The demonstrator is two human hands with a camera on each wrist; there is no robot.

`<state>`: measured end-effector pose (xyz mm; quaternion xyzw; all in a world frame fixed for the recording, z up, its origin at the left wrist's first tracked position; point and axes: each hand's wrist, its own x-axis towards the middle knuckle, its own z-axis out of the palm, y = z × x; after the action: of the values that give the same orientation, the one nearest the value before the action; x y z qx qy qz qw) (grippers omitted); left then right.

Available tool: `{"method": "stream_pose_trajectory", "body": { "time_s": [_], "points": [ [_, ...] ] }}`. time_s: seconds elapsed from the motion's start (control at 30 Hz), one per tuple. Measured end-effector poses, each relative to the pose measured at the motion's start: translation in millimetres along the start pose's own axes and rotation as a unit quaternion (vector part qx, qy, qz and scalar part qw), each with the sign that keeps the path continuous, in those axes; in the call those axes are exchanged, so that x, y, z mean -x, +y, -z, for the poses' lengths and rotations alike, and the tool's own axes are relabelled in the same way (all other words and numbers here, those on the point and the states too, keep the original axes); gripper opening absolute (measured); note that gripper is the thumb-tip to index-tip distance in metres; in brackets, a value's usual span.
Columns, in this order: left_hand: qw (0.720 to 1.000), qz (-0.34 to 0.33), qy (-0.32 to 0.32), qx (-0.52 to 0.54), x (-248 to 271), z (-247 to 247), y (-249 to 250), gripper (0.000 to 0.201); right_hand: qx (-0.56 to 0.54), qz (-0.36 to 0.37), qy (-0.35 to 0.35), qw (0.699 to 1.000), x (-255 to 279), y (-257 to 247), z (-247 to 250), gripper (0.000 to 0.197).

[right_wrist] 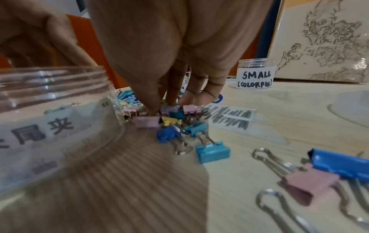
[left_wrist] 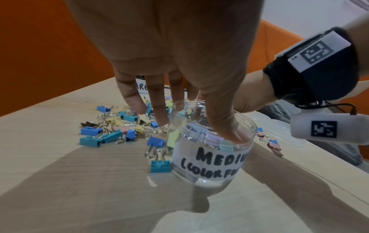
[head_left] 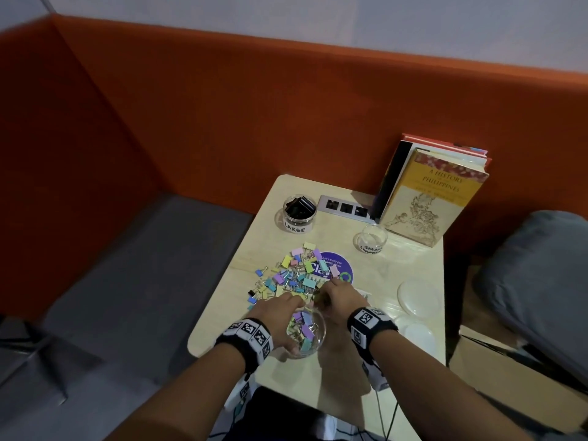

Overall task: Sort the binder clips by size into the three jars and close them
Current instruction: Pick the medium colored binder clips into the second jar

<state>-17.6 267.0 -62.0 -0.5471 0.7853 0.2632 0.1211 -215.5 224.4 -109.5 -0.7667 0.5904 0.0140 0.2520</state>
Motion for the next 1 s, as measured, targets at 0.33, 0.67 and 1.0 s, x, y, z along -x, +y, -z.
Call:
{"method": "stream_pose_trajectory", "body": {
  "time_s": [0.33,0.67,1.0],
  "points": [
    [1.000,0.004,0.001,0.020,2,2,1,0.091,0.027,0.016,-0.044,0.999,1,0,3,0.040],
    [1.000,0.010,-0.003,0.027,1,2,0,0.090,-0.011,-0.030,-0.035,0.999,6,6,11,0.051],
    [1.000,0.013,-0.010,0.022,1,3,2,0.094,-0.067,-0.047,0.022,0.996,18,18,25,0.028]
  ]
}}
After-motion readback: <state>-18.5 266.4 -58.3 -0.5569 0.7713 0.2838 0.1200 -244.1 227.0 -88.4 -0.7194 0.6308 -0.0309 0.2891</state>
